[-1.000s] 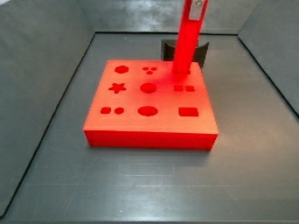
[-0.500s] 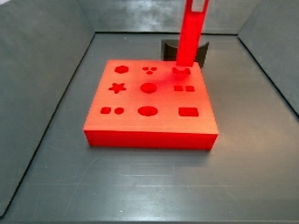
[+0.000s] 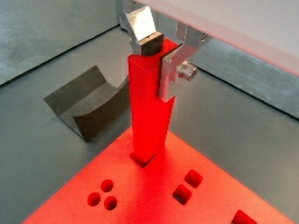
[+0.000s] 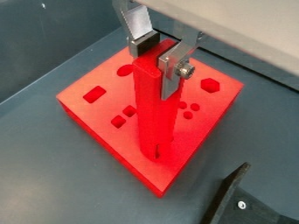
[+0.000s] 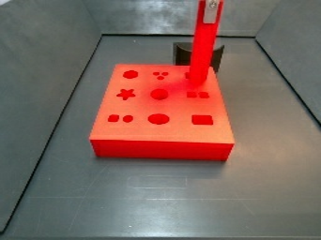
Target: Insert the arch object.
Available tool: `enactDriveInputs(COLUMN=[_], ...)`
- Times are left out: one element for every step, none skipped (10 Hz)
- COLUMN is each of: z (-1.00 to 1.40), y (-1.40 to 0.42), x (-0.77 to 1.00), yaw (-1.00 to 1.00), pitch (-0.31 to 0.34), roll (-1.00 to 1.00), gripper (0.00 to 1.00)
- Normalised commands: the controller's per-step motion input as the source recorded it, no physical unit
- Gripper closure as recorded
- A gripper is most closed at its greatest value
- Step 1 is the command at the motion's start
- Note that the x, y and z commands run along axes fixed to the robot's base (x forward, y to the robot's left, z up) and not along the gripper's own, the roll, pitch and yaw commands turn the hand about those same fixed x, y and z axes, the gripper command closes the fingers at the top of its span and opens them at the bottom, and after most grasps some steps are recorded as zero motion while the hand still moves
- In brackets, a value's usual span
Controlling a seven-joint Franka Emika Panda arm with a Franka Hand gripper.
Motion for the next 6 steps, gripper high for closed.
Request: enactDriveInputs(z=[-0.13, 0.00, 0.00, 0.00, 0.00, 0.01], y=[0.00, 0.00, 0.00, 0.00, -0.04, -0.15], x=[-0.11, -0.07, -0.20, -0.27, -0.31, -0.19], yaw=[0.00, 0.19, 0.22, 0.22, 0.21, 0.12], pitch=[-0.123, -0.131, -0.159, -0.194, -0.226, -0.174], roll=[-0.03, 0.00, 0.00, 0.00, 0.00, 0.00], gripper=[1.00, 1.00, 1.00, 1.00, 1.00, 1.00])
